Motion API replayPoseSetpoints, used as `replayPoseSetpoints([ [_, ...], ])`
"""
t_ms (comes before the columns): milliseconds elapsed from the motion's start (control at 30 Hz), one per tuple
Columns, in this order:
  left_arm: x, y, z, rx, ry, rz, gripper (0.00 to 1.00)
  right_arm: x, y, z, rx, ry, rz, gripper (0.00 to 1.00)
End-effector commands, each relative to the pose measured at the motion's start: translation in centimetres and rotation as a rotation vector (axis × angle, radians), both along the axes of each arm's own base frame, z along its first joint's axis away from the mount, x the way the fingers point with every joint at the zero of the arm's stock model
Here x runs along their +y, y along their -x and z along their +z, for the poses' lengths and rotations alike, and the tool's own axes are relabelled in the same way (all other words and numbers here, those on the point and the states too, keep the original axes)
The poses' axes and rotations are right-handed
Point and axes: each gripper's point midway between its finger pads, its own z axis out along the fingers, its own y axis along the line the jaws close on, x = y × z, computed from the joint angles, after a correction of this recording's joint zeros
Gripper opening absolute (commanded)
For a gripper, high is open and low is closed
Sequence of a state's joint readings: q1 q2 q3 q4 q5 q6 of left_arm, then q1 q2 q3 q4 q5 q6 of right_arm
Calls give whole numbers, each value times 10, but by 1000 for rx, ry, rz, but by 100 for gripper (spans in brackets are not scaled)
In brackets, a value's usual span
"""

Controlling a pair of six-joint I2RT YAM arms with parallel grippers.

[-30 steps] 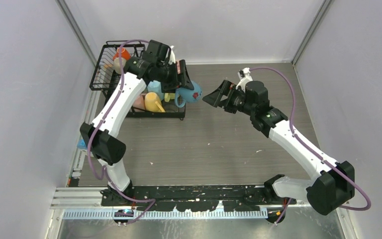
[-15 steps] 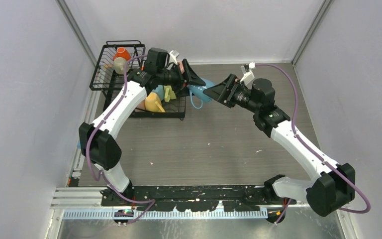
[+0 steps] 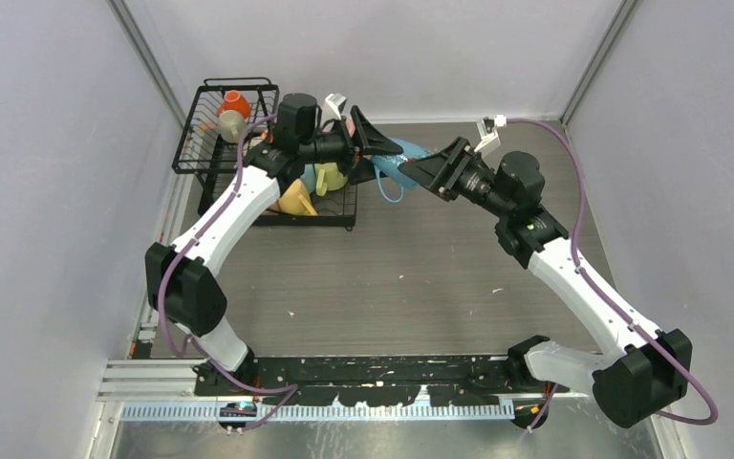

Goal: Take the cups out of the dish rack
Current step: Place the cup at the corner of the board.

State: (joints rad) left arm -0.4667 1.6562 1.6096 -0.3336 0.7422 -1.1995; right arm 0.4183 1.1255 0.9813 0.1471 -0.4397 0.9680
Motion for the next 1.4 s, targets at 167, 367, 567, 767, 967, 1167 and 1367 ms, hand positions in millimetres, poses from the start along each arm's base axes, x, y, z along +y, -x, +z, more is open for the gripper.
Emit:
replayPoseSetpoints([
  [167, -8, 21, 53, -63, 203, -25, 0, -1, 5, 34, -70, -58, 1, 46],
  [367, -10, 23, 47, -25, 241, -18, 5, -3, 1, 33, -60, -52, -23, 19],
  [567, -10, 25, 45, -33, 260, -15, 41, -8, -1, 29, -52, -15, -56, 1],
  [767, -11, 25, 36, -49, 246, -10, 85, -18, 0, 28, -48, 40, -105, 1],
  [967, -5, 27, 20, -79, 142, 4, 100, -37, 4, 11, 26, 149, -189, 1],
  [1167, 9, 32, 2, -138, -24, 10, 100, -65, 11, -14, 125, 286, -298, 1],
  [1367, 28, 40, -16, -221, -189, -16, 100, -113, 20, -39, 238, 450, -483, 1],
])
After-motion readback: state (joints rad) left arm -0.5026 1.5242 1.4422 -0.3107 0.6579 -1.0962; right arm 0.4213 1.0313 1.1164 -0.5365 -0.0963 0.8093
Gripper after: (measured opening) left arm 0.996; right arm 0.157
